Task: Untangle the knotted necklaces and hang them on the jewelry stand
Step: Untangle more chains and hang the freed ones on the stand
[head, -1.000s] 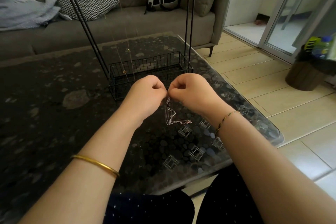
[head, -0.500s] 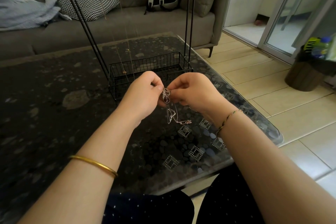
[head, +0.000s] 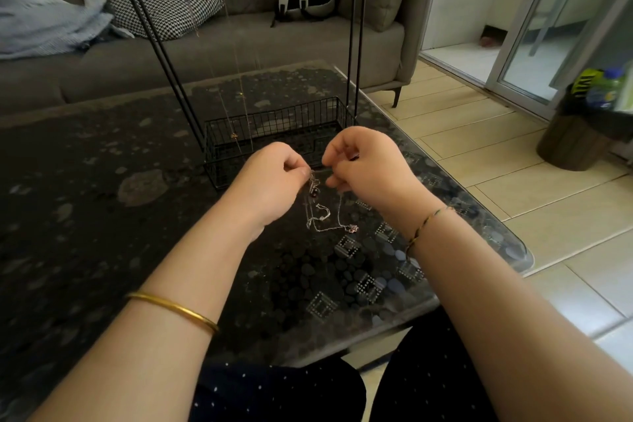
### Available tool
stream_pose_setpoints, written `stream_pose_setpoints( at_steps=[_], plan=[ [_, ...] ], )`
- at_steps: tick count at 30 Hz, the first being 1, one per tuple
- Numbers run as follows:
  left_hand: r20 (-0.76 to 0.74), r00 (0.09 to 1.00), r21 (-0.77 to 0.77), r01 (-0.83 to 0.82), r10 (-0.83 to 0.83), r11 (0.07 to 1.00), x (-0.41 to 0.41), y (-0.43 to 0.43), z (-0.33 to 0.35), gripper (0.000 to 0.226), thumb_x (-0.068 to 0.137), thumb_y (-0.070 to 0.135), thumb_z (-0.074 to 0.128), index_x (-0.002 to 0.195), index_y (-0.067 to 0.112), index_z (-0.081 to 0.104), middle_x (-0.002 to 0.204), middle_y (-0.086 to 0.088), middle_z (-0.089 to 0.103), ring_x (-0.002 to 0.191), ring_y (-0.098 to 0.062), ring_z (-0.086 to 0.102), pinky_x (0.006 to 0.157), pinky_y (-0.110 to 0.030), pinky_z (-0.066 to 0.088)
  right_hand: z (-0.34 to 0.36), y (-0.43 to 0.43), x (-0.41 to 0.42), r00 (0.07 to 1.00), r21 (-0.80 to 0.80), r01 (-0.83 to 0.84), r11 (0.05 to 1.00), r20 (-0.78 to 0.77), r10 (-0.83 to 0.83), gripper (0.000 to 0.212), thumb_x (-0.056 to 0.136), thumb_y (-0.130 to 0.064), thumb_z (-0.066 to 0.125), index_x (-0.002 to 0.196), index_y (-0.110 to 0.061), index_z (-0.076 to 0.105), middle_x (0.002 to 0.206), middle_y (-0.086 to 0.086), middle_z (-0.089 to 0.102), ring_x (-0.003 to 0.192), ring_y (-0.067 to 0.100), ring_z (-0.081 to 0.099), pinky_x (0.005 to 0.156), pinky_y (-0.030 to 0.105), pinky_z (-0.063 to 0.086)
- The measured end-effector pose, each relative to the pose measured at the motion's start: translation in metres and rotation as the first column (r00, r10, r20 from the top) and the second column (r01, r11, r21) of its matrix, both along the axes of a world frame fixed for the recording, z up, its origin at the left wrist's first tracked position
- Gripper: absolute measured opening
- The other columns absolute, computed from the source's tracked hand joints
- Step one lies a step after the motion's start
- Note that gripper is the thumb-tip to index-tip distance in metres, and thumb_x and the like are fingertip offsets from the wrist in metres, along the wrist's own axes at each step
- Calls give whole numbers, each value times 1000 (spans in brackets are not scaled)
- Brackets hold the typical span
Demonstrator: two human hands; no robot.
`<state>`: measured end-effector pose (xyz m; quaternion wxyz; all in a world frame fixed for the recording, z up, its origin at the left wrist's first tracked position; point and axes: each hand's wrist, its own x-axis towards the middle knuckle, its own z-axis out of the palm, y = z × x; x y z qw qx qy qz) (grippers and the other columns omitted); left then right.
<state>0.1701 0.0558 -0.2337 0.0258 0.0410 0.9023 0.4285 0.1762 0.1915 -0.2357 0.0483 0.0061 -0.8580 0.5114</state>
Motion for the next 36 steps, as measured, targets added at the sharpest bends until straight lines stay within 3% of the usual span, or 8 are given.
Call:
stream_pose_setpoints(
  at_steps=[3, 5, 10, 17, 21, 28, 34, 36],
  plan=[
    [-6, 1000, 30, -3, 4, 1000, 0, -1, 0, 15, 95, 15, 54, 82, 21, 60, 96, -2, 62, 97, -21, 59, 91, -47, 51, 2, 0, 0, 1000, 108, -21, 994, 4, 21, 28, 83, 3, 50, 71, -18, 62, 67, 0, 60, 55, 11, 54, 48, 18, 44],
    [-9, 1000, 44, -1, 1, 999, 0, -1, 0, 15, 95, 15, 54, 83, 19, 60, 96, -2, 62, 96, -21, 60, 91, -47, 51, 2, -1, 0, 1000, 122, -19, 992, 12, 17, 23, 83, -1, 52, 73, -17, 66, 66, -2, 60, 47, 5, 44, 46, 13, 37],
    [-19, 1000, 52, 7, -6, 999, -1, -1, 1, 16, 95, 15, 53, 83, 19, 62, 96, -2, 64, 96, -20, 61, 91, -46, 51, 2, -3, -1, 999, 75, -7, 997, 35, 4, 15, 82, -10, 58, 82, -5, 72, 72, 7, 66, 50, 6, 46, 52, 19, 42],
    [-47, 999, 39, 19, -17, 999, -1, -2, 1, 17, 95, 15, 54, 81, 21, 62, 93, -1, 64, 94, -19, 61, 90, -44, 51, 3, -3, 0, 999, 22, -16, 1000, 47, 15, 11, 83, -14, 63, 79, -7, 71, 77, 15, 68, 63, 19, 56, 64, 37, 54],
    [-70, 997, -9, 27, -27, 1000, 1, 0, 1, 13, 94, 18, 55, 84, 21, 63, 91, 1, 63, 88, -15, 59, 85, -38, 52, 0, -4, -1, 999, 64, -18, 998, 35, 16, 12, 83, -13, 59, 79, -6, 68, 72, 9, 64, 61, 15, 53, 57, 27, 46],
    [-102, 994, -71, 22, -29, 997, 0, 2, 2, 9, 95, 17, 54, 87, 18, 58, 91, -2, 61, 84, -17, 58, 74, -33, 49, -1, -7, -3, 998, 4, 7, 1000, 60, -7, 15, 83, -13, 56, 82, -1, 66, 71, 9, 62, 67, 19, 56, 68, 36, 52],
    [-136, 991, -21, -21, 18, 1000, 1, 5, 2, 13, 97, 15, 49, 86, 21, 53, 93, 0, 59, 86, -18, 58, 75, -33, 49, 0, -8, -3, 991, -158, 15, 987, 132, 6, 13, 89, -11, 54, 87, -4, 65, 77, 10, 66, 72, 21, 60, 75, 40, 53],
    [-121, 992, 28, -36, 39, 999, 0, 6, 3, 16, 97, 14, 49, 83, 22, 52, 94, 0, 59, 88, -17, 58, 77, -33, 50, 1, -8, -3, 990, -208, 11, 978, 140, 18, 13, 90, -10, 52, 90, -4, 64, 76, 7, 64, 69, 16, 61, 74, 35, 55]
  ],
)
